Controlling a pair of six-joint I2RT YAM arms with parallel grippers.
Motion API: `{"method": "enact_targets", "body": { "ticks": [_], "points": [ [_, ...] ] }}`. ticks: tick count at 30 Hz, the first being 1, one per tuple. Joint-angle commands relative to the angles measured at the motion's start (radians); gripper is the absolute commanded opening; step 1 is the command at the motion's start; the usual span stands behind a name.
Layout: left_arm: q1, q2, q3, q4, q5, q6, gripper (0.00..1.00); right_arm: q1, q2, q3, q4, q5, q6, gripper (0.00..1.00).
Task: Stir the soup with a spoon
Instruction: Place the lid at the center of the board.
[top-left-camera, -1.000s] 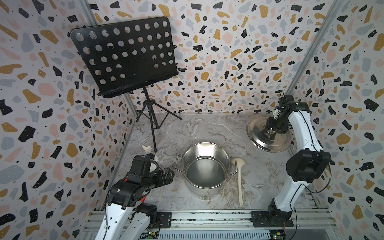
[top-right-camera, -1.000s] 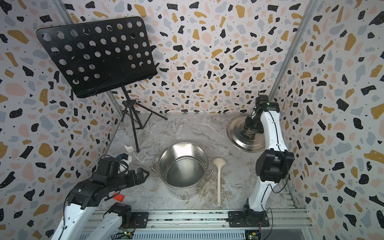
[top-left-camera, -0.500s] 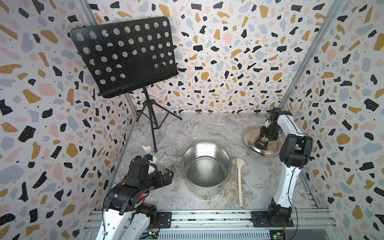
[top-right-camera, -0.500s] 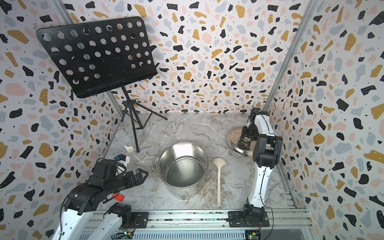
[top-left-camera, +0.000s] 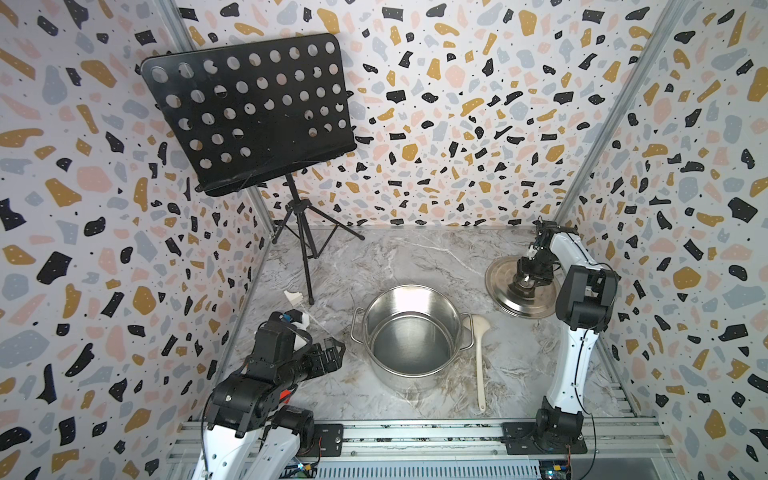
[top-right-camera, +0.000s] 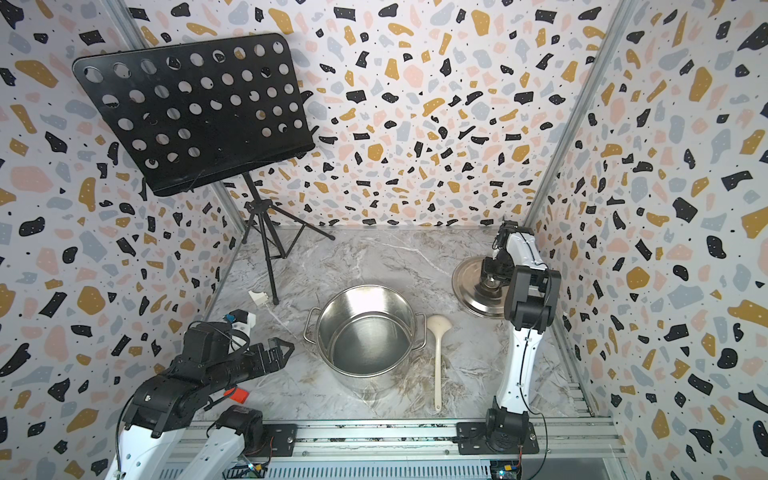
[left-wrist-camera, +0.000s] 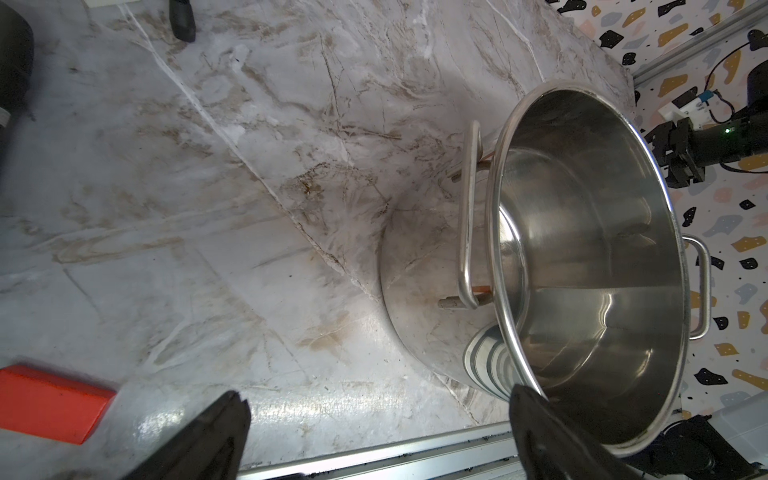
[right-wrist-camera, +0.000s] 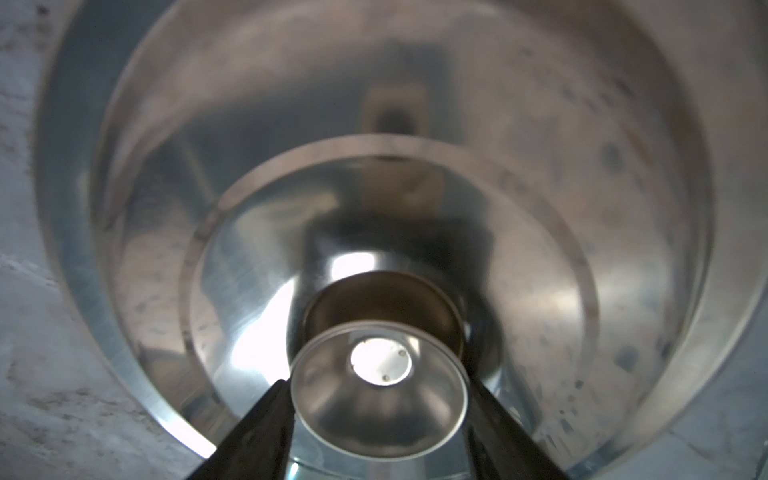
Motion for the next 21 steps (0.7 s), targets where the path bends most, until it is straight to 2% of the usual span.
{"method": "enact_targets", "body": {
  "ticks": [1, 4, 7, 11, 16, 21],
  "points": [
    [-0.003, -0.003, 0.003, 0.025, -0.017, -0.008, 1.00, -0.004, -0.013, 0.037, -0.006, -0.015, -0.015, 0.79],
    [-0.004, -0.003, 0.004, 0.025, -0.020, -0.008, 0.99, -0.004, -0.038, 0.052, -0.006, -0.012, -0.015, 0.89],
    [-0.003, -0.004, 0.004, 0.024, -0.019, -0.009, 1.00, -0.004, -0.087, 0.064, -0.011, -0.008, -0.009, 0.93],
    [-0.004, -0.009, 0.004, 0.024, -0.016, -0.011, 1.00, -0.004, -0.228, 0.026, -0.042, -0.004, 0.006, 0.94],
    [-0.003, -0.019, 0.003, 0.027, -0.020, -0.011, 0.99, 0.004, -0.492, -0.218, -0.038, -0.089, 0.023, 0.92],
    [-0.003, -0.034, 0.002, 0.029, -0.021, -0.011, 1.00, 0.053, -0.839, -0.613, 0.051, -0.188, 0.103, 0.88]
  ]
}}
